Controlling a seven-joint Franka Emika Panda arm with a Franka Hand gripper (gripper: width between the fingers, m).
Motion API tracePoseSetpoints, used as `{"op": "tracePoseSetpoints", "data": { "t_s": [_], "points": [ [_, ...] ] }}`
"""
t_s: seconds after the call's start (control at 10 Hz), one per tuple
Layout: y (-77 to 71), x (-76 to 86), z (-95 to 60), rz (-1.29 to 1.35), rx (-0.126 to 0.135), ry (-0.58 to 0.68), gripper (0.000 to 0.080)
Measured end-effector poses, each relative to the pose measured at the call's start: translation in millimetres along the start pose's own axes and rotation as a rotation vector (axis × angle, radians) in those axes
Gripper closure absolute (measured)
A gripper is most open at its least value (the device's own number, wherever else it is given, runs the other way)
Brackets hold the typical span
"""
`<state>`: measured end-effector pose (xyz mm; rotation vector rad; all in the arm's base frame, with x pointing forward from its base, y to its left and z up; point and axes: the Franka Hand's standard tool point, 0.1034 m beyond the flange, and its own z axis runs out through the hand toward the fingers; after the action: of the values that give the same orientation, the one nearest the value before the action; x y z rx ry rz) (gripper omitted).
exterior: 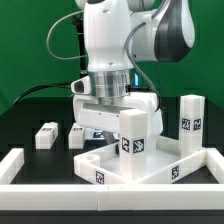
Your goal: Assemble desk
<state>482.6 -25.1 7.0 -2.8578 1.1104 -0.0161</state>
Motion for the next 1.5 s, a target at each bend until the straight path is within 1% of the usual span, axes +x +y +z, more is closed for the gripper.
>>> {"op": "tracePoseSetpoints", "data": {
  "t_s": [0.1, 0.3, 0.4, 0.5, 0.6, 0.7, 0.8, 0.9, 1.1, 1.2, 1.3, 1.4, 1.5],
  "points": [
    [1.2, 1.3, -0.1, -0.045, -0.003, 0.003, 0.0742],
    [1.4, 4.5, -1.1, -0.222, -0.006, 0.004, 0.0742],
    [-2.9, 23.0, -8.3, -0.464, -0.006, 0.018, 0.0742],
    [-10.7, 49.2, -17.5, -0.68, 0.001, 0.046, 0.0742],
    [-17.5, 58.7, -19.6, -0.783, 0.009, 0.06, 0.0742],
    [-30.2, 67.4, -24.7, -0.923, 0.011, 0.062, 0.0742],
    [-25.8, 67.4, -22.7, -0.974, 0.005, 0.059, 0.0742],
    [-22.4, 66.5, -21.0, -1.045, -0.008, 0.053, 0.0742],
    [-19.4, 69.1, -21.2, -1.206, -0.03, 0.048, 0.0742],
    [-21.9, 78.8, -26.1, -1.39, -0.046, 0.075, 0.0742],
    [-30.1, 87.0, -31.4, -1.542, -0.046, 0.099, 0.0742],
    [-39.3, 91.0, -34.0, -1.675, -0.038, 0.12, 0.0742],
    [-49.9, 86.3, -35.1, -1.746, -0.056, 0.139, 0.0742]
  ]
}}
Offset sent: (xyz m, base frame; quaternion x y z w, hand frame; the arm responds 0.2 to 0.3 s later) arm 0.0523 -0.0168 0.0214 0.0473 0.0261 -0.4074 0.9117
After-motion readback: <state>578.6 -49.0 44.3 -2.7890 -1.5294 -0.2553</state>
